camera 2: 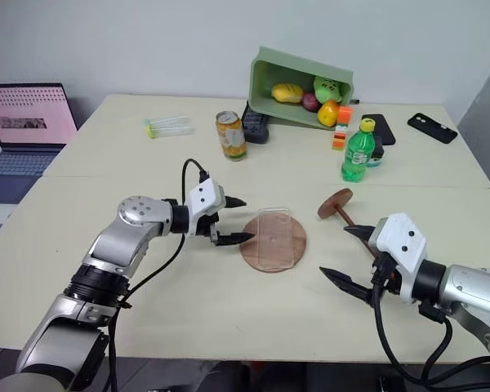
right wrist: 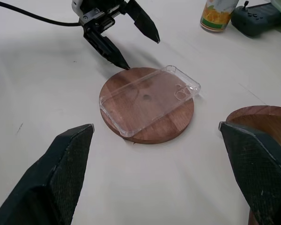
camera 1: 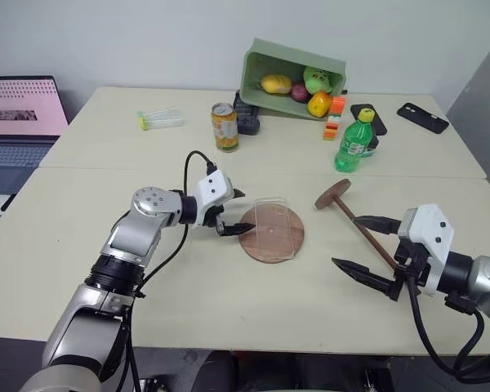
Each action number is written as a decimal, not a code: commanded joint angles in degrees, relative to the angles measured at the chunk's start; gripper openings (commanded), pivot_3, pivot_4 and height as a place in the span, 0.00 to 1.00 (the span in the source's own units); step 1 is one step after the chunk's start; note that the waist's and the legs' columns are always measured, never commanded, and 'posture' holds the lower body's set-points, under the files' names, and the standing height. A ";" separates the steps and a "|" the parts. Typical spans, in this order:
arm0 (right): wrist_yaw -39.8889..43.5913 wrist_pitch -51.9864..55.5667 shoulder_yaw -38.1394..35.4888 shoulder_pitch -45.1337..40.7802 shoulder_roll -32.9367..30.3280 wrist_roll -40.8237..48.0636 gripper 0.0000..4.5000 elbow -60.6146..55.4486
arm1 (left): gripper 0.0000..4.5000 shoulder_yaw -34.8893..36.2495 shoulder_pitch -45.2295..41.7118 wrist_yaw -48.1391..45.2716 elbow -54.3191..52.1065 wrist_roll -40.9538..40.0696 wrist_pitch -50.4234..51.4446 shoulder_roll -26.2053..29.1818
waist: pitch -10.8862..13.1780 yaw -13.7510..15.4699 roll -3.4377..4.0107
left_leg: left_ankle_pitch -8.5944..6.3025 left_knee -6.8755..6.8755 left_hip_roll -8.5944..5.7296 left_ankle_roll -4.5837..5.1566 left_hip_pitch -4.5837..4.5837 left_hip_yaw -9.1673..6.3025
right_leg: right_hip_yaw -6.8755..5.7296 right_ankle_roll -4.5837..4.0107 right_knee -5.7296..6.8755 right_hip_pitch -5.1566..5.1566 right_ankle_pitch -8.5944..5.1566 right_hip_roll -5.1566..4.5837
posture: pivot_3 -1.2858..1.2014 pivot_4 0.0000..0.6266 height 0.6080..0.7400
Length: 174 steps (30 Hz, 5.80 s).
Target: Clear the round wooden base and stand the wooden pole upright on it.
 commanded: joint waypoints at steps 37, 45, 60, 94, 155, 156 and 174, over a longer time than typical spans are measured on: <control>-1.28 -0.93 -0.55 -0.77 -0.51 4.43 1.00 -1.83 | 0.12 -2.38 -19.66 5.29 35.16 11.27 -13.96 -15.59 | 0.01 0.08 -0.05 | -0.01 0.57 -0.62 0.04 -0.35 -0.17 | -0.15 0.06 0.27 -0.08 0.00 -0.13 | 0.52 0.24 1.00; -0.45 -1.75 -0.36 -1.22 -1.13 4.71 1.00 -0.91 | 0.00 -1.23 -18.59 4.17 33.77 10.38 -14.46 -15.06 | 0.01 0.08 -0.05 | -0.02 0.62 -0.65 0.05 -0.36 -0.18 | -0.15 0.06 0.33 -0.08 0.00 -0.14 | 0.52 0.24 1.00; 2.98 -2.96 3.13 -6.58 -2.20 4.48 1.00 2.30 | 0.00 11.57 -10.16 4.48 16.40 2.35 1.93 -0.52 | 0.01 -0.40 -0.05 | -0.02 0.62 -0.57 0.05 -0.36 -0.35 | -0.09 0.07 0.57 -0.31 -0.01 -0.11 | 0.52 0.24 1.00; 14.93 -8.43 16.71 -23.37 1.17 -1.69 1.00 13.05 | 0.71 36.45 5.51 37.27 17.89 -2.69 -7.75 13.20 | -0.07 0.15 -0.28 | -0.01 0.69 -0.01 0.02 -0.53 -0.29 | -0.08 0.06 0.78 -0.64 0.00 -0.32 | 0.52 0.24 1.00; -4.41 29.97 12.88 -59.30 18.35 -10.52 0.05 39.15 | 0.77 4.42 9.43 -12.49 -21.78 -6.12 -7.16 14.10 | 0.10 -0.90 0.00 | -0.05 0.65 0.09 0.09 -0.76 0.06 | 0.08 0.02 0.87 -0.99 0.01 0.02 | 0.52 0.24 1.00; -5.37 27.90 10.73 -59.55 20.64 -9.68 0.05 37.20 | 0.77 5.33 9.72 -12.48 -21.79 -6.68 -6.52 14.69 | 0.11 -1.21 0.02 | -0.05 0.65 0.20 0.09 -0.78 0.06 | 0.09 0.02 0.88 -1.03 0.02 0.00 | 0.52 0.24 1.00; -6.99 -26.94 24.05 -30.16 43.44 -20.70 0.05 23.30 | 0.77 10.64 16.39 -12.29 -26.62 -13.39 1.86 19.59 | 0.11 -1.59 0.04 | -0.02 0.69 0.13 0.05 -1.06 0.00 | 0.02 0.04 1.05 -1.36 0.01 0.00 | 0.52 0.24 1.00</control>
